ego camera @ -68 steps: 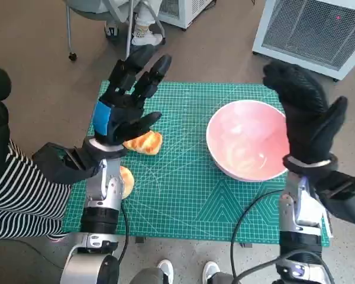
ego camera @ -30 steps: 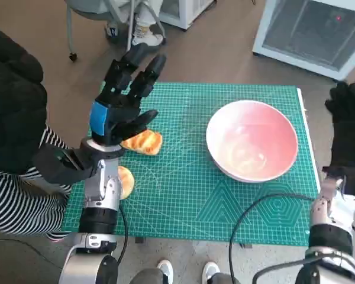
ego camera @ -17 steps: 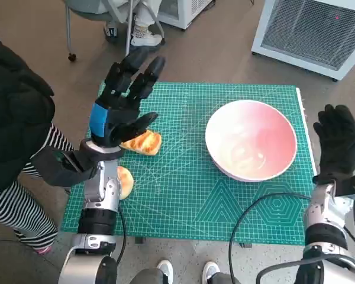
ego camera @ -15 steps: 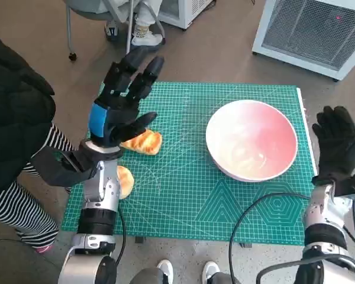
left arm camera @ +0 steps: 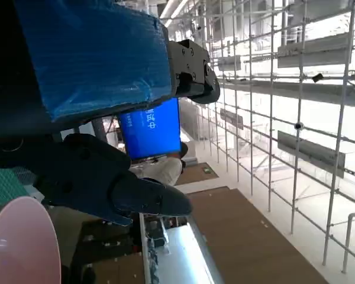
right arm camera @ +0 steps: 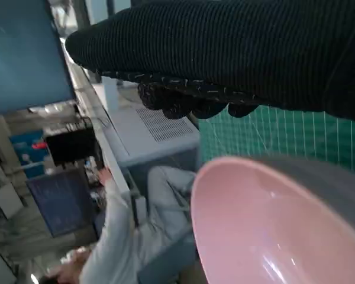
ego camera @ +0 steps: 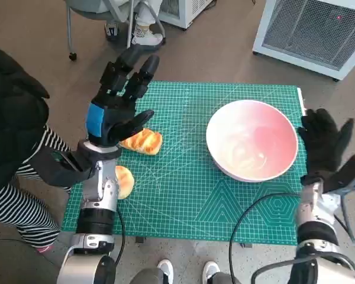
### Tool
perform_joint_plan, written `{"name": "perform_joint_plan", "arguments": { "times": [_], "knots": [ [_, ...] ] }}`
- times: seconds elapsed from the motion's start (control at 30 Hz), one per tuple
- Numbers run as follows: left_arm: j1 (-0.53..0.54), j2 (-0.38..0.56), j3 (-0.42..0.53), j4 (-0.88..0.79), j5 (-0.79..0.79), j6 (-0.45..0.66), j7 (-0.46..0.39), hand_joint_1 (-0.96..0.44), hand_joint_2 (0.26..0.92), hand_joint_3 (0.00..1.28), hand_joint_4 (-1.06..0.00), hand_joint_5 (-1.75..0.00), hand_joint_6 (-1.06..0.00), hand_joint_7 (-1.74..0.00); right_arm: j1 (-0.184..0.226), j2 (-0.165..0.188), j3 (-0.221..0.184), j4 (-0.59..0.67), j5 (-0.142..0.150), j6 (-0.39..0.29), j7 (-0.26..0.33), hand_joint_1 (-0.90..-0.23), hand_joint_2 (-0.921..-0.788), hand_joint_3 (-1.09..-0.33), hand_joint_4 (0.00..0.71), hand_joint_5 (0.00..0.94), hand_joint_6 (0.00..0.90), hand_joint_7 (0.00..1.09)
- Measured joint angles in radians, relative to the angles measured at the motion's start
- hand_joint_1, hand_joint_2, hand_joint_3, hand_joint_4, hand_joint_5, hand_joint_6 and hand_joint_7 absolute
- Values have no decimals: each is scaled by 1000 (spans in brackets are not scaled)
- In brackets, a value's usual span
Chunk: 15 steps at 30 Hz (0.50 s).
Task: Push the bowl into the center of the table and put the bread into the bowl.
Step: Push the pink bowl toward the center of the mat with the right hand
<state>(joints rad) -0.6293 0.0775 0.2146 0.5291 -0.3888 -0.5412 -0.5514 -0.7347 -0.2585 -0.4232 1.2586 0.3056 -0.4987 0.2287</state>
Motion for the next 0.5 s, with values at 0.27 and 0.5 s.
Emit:
{"name": "perform_joint_plan", "arguments": {
  "times": [0.27, 0.5],
  "knots": [
    [0, 2, 0, 0, -2, 2, 0, -479, 921, 167, -293, -5, -213, -379, -8, 29, 12, 3, -2, 17, 9, -599, -921, -910, 149, 6, 115, 233],
    [0, 3, 0, 0, 0, 2, 0, -484, 921, 167, -292, -3, -222, -368, -26, 55, 21, 4, -3, 28, 19, -600, -921, -903, 144, 2, 118, 223]
  ]
}}
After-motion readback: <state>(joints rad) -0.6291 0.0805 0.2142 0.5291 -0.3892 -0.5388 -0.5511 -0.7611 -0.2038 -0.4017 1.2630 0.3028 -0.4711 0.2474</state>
